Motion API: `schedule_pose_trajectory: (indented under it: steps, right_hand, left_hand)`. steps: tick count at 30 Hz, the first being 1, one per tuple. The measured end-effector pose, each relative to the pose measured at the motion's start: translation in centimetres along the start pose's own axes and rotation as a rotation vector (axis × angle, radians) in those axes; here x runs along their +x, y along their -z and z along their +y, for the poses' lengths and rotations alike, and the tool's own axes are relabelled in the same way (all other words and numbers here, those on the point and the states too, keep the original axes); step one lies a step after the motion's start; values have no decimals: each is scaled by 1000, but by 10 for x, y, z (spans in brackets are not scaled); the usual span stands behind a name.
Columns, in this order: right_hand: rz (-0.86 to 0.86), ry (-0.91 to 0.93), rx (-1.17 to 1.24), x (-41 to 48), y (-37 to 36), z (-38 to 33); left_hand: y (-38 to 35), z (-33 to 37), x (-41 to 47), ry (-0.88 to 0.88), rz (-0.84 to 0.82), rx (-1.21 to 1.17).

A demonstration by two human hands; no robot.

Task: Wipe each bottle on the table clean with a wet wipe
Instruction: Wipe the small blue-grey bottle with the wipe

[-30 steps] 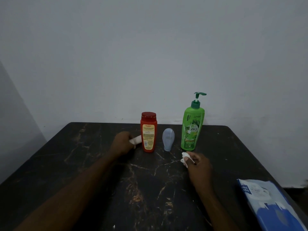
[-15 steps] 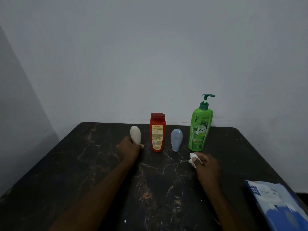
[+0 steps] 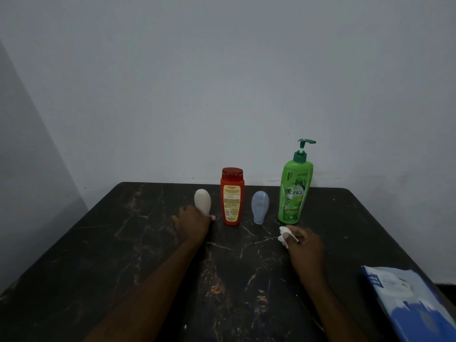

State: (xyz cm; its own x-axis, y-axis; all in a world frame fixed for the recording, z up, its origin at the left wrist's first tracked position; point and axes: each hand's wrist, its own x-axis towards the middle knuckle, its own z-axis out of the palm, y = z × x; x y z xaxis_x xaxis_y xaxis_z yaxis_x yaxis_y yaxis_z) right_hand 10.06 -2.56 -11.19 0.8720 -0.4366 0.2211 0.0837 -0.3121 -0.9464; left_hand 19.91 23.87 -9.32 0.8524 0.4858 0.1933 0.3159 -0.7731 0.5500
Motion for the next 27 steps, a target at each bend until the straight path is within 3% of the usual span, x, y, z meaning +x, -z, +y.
schedule_pose_trajectory:
  steps: [4, 7, 10, 13, 16, 19, 22, 27]
  right_hand:
    - [-10, 7, 35, -2, 0, 0]
    - [-15, 24, 49, -2, 1, 0]
    - [-20, 32, 70, -1, 0, 3]
    - [-21, 25, 76, 0, 0, 4]
    - [-10, 26, 80, -2, 1, 0]
    - [2, 28, 104, -4, 2, -3]
    - [2, 48, 116, -4, 2, -4]
    - [16, 31, 108, -1, 0, 2]
  left_hand:
    - [17, 6, -6, 113, -110, -18]
    - [40, 17, -36, 128, 40, -199]
    - [58, 28, -80, -254, 236, -328]
    - [66, 51, -106, -735, 138, -305]
    - [57, 86, -105, -954, -51, -79]
    - [39, 118, -97, -903, -162, 176]
    - [22, 135, -85, -835, -168, 323]
    - [21, 141, -75, -869, -176, 386]
